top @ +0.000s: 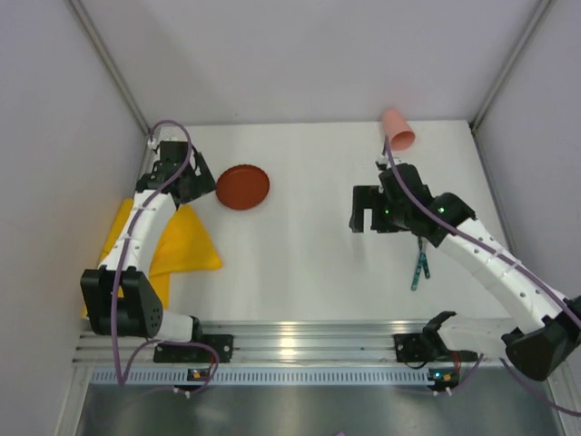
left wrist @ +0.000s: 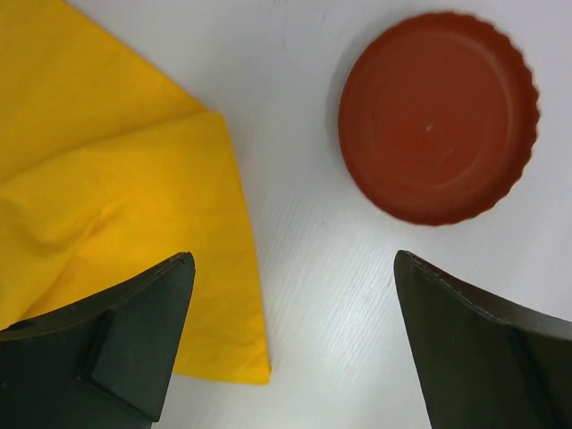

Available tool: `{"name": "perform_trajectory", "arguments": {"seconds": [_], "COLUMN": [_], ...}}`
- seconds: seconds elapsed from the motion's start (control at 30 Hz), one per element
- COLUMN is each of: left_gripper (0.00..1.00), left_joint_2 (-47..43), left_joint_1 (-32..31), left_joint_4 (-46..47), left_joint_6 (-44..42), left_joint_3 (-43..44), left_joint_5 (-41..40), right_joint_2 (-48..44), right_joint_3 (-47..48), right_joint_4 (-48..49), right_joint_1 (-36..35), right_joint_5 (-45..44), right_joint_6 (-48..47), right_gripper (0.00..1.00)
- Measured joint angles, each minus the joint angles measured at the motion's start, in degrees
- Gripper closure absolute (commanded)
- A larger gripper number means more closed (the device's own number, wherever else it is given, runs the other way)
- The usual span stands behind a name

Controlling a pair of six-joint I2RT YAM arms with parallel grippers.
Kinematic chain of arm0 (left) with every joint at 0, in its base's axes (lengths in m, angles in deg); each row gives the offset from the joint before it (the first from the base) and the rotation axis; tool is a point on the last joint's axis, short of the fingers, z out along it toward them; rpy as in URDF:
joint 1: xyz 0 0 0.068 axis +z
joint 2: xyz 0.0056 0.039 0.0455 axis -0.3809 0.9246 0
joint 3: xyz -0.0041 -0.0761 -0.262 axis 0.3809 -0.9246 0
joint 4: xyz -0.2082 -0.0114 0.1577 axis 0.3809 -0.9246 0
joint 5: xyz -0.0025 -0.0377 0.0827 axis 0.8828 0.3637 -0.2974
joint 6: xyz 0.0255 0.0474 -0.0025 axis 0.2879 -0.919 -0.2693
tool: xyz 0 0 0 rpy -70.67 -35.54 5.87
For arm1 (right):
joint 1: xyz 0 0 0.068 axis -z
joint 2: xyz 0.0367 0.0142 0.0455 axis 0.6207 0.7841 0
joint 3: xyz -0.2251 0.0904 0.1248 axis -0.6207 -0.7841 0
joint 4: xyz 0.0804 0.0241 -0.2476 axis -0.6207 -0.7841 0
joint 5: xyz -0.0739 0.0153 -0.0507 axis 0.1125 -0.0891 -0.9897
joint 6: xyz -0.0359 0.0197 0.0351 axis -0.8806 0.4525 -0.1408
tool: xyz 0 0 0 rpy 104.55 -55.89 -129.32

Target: Set the dinner table for one person

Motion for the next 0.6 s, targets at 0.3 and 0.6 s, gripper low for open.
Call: {"name": "perform_trajectory", "arguments": {"seconds": [0.3, 0.6], "left_gripper": [0.02, 0.09], "left_joint_2": [-2.1, -7.6], "left_joint_1": [0.5, 0.5], "left_joint_4": [-8.7, -11.3], "left_joint_6": [3.9, 5.6], "left_joint_3": [-6.6, -16.2], "left_joint_5": [1.3, 0.0], "right_joint_2": [23.1, 51.4], "right_joint_3": [18.0, 38.9], "right_joint_4": [5.9, 8.7], "right_joint_1": [0.0, 0.3], "right_joint_5": [10.4, 20.0], "right_joint_6": [-4.0, -4.5], "right_gripper": [0.0, 0.0]}}
